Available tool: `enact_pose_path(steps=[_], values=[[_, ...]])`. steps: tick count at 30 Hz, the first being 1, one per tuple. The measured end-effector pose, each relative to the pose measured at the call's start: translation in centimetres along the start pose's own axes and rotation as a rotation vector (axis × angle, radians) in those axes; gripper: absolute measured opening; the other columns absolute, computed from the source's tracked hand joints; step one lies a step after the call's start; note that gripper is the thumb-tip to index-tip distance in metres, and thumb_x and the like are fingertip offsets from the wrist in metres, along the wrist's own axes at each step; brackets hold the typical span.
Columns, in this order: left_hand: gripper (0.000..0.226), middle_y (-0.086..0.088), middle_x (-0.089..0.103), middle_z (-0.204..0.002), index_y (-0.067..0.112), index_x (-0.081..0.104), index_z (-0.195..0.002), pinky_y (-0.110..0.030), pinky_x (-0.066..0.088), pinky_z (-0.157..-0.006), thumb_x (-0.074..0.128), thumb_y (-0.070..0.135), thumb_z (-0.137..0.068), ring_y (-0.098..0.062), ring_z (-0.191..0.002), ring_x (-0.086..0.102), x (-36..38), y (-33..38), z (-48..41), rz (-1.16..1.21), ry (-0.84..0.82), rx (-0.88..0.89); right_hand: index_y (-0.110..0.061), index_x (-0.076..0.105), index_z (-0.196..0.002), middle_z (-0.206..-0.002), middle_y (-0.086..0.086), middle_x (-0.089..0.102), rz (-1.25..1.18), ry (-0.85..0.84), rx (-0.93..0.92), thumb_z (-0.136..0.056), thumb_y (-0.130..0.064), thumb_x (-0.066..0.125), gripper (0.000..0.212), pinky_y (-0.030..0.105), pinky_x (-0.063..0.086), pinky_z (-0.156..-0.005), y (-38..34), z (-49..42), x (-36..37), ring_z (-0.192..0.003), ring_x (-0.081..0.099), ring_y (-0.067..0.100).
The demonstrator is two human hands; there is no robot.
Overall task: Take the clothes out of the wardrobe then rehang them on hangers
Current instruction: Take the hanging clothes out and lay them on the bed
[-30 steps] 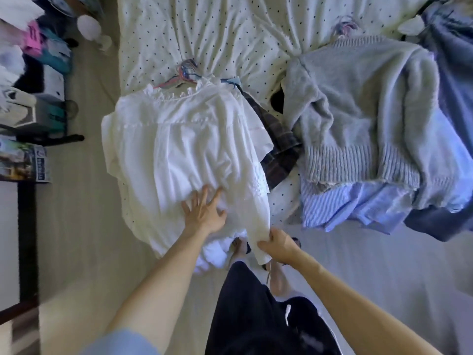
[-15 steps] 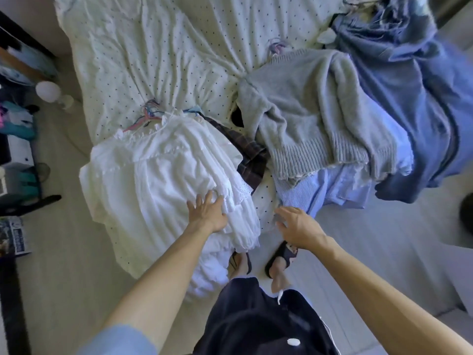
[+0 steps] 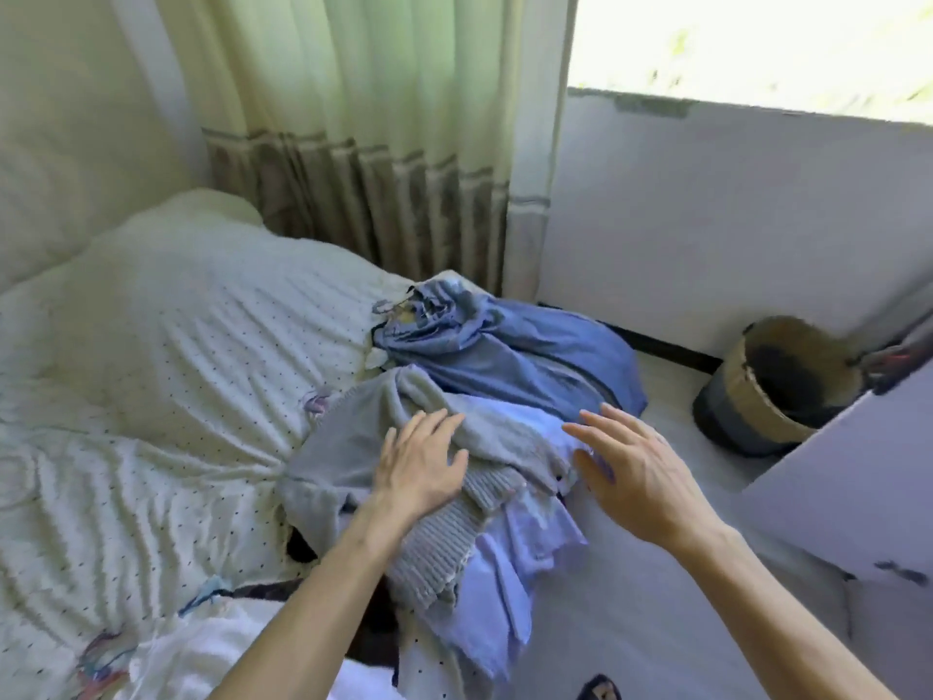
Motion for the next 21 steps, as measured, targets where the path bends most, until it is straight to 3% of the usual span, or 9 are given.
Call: enact_pose_path(steps=[4, 9, 13, 21], values=[[0.053, 0.01, 0.038, -0.156, 0.035, 0.04, -0.149, -0.043, 0.02, -0.12, 0.047, 0.044, -0.097, -0.016, -0.147, 0.027, -3.8, 9.0, -5.7, -0.054, 0.067, 0.162, -0.028, 0.063, -0.134, -0.143, -0.003, 0.057, 0.046, 0.116, 0.123, -0.098, -0.032, 0.06, 0.036, 0.037, 0.033, -0.117, 6.5, -0.4, -6.5, -0.143, 0.04, 0.021], [0.05, 0.01, 0.04, -0.154, 0.035, 0.044, -0.146, -0.042, 0.022, -0.12, 0.048, 0.043, -0.097, -0.015, -0.145, 0.031, -6.3, 19.5, -11.2, -0.067, 0.148, 0.303, -0.022, 0.072, -0.122, -0.131, 0.002, 0.066, 0.026, 0.296, 0.246, -0.091, -0.02, 0.069, 0.031, 0.045, 0.042, -0.111, 14.6, 0.1, -14.0, -0.135, 0.051, 0.026], [0.049, 0.012, 0.04, -0.154, 0.037, 0.044, -0.146, -0.037, 0.023, -0.118, 0.048, 0.044, -0.097, -0.012, -0.146, 0.028, -6.6, 28.5, -15.1, -0.084, 0.188, 0.431, -0.032, 0.068, -0.127, -0.138, -0.008, 0.06, 0.014, 0.398, 0.375, -0.096, -0.03, 0.063, 0.031, 0.038, 0.033, -0.117, 21.9, 1.7, -18.9, -0.142, 0.04, 0.013], [0.048, 0.015, 0.037, -0.155, 0.04, 0.041, -0.146, -0.035, 0.019, -0.119, 0.045, 0.046, -0.099, -0.012, -0.148, 0.023, -2.5, 46.0, -20.1, -0.118, 0.096, 0.695, -0.036, 0.063, -0.131, -0.143, -0.011, 0.055, 0.081, 0.493, 0.653, -0.1, -0.036, 0.052, 0.033, 0.037, 0.026, -0.12, 33.2, 7.7, -25.1, -0.145, 0.032, 0.009]])
Point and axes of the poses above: each hand's wrist, its own z-axis away from the middle knuckle, its own x-axis out of the palm, y = z × x, the point moved 8 cm from there along -z, towards the middle knuckle
